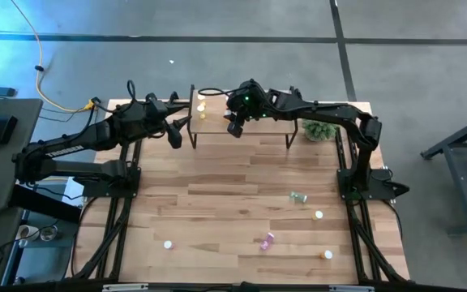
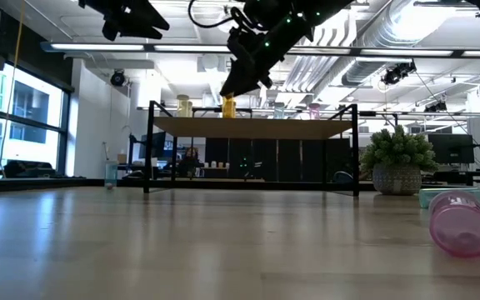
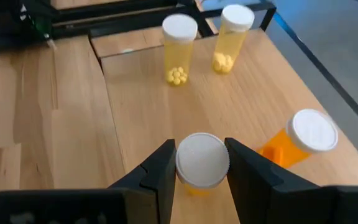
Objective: Pick and place medicine bottles onto shelf by color
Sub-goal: Put the left orange pill bottle on the shelf aligned with the other orange pill bottle
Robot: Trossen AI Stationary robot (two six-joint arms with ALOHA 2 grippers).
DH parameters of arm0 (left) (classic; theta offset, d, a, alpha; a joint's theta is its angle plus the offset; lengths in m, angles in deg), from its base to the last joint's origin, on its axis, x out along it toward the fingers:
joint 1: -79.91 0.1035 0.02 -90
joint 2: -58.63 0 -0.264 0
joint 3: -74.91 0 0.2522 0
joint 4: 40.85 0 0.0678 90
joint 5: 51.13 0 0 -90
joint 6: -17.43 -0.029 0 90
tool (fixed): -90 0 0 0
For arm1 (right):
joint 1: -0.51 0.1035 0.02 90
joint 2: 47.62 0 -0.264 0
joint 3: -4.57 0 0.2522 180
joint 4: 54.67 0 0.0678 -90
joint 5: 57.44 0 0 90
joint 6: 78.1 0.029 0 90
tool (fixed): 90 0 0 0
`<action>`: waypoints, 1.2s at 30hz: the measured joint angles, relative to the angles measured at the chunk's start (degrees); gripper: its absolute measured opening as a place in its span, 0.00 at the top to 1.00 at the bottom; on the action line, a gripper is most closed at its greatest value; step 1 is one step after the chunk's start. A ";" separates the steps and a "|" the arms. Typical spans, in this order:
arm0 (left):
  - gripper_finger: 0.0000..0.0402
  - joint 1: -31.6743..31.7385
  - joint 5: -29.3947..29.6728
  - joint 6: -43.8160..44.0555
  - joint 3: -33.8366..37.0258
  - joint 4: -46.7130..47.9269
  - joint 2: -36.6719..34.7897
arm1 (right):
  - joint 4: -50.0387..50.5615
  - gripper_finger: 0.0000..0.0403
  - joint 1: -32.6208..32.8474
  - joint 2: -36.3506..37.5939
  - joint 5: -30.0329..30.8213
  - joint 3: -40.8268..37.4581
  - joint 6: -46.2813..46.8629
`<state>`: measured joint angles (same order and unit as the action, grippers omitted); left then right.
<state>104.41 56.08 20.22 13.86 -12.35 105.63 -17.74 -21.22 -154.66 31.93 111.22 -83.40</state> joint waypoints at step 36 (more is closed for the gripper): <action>0.50 -0.02 -0.09 0.07 0.00 0.46 0.00 | -0.27 0.61 -0.38 0.00 2.02 0.00 -3.78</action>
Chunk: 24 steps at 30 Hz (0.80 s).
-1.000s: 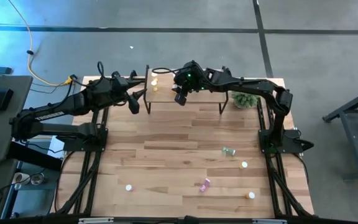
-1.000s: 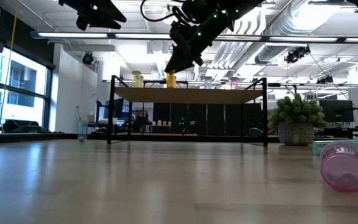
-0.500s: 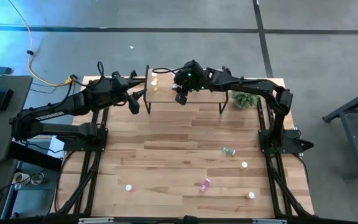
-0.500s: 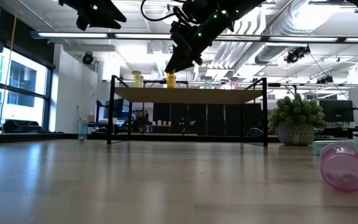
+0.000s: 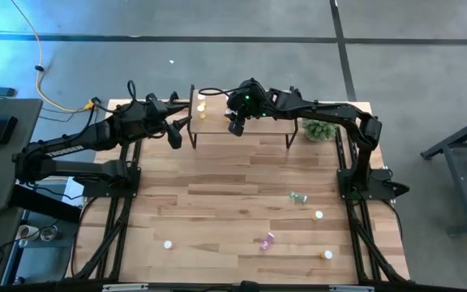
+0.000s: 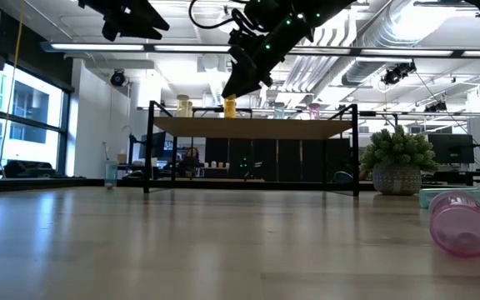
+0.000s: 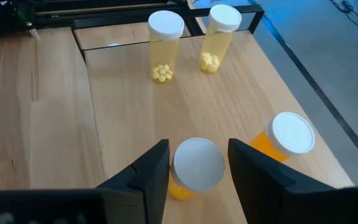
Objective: Pick and place medicine bottles onto shelf by color
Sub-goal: Put the left orange pill bottle on the shelf aligned with the other orange pill bottle, then put the top blue pill bottle on the shelf aligned with the other blue pill bottle
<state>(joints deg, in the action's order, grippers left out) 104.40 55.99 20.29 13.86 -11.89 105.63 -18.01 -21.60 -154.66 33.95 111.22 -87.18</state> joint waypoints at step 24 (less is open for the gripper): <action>0.50 0.00 -0.02 -0.03 -0.02 0.00 0.00 | -0.90 0.61 0.30 0.66 -0.81 0.00 1.33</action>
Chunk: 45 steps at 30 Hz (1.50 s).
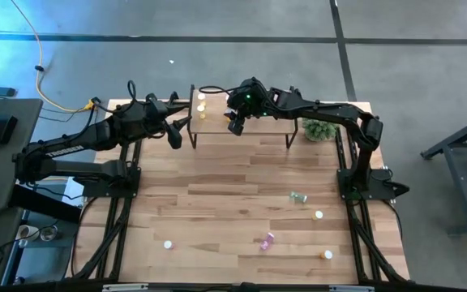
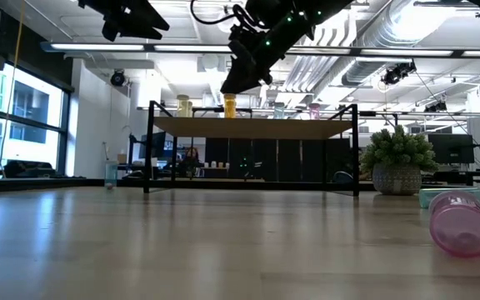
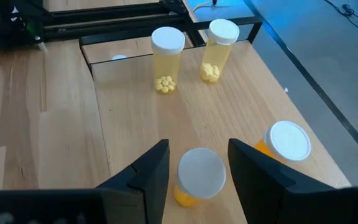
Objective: Pick and place medicine bottles onto shelf by color
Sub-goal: Put the top blue pill bottle on the shelf aligned with the other blue pill bottle
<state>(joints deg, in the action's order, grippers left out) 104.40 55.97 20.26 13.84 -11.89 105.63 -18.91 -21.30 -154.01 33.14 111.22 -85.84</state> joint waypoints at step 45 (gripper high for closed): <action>0.50 -4.47 3.20 22.58 19.85 13.66 -15.78 | 13.06 0.61 3.52 0.20 0.08 15.89 0.22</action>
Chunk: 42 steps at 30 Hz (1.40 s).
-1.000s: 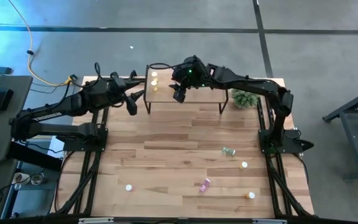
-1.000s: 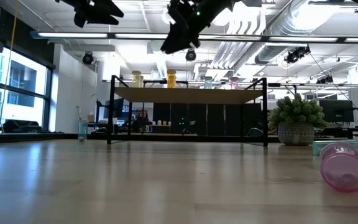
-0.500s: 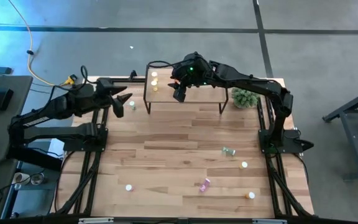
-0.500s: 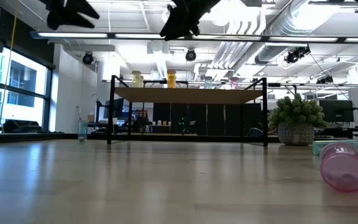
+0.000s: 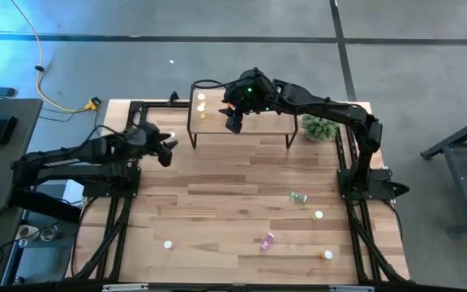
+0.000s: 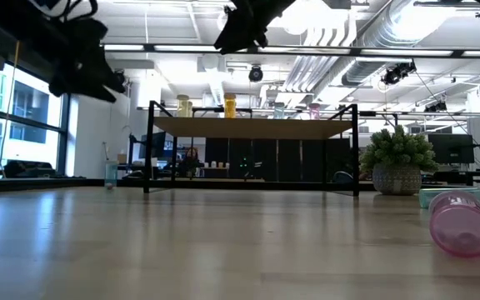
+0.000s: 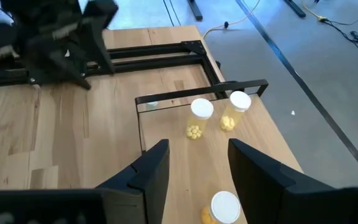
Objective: Pick and place medicine bottles onto shelf by color
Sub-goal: Put the top blue pill bottle on the shelf aligned with the other blue pill bottle
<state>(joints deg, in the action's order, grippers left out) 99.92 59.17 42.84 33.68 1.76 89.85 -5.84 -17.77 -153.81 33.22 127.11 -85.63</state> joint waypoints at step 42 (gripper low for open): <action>0.50 7.78 9.06 12.61 18.43 -19.86 16.30 | -2.60 0.61 -1.61 -0.07 0.69 0.00 3.65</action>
<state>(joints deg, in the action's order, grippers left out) 107.70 68.23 55.45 52.11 -18.10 106.15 -8.45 -19.39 -153.87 33.91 127.11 -81.98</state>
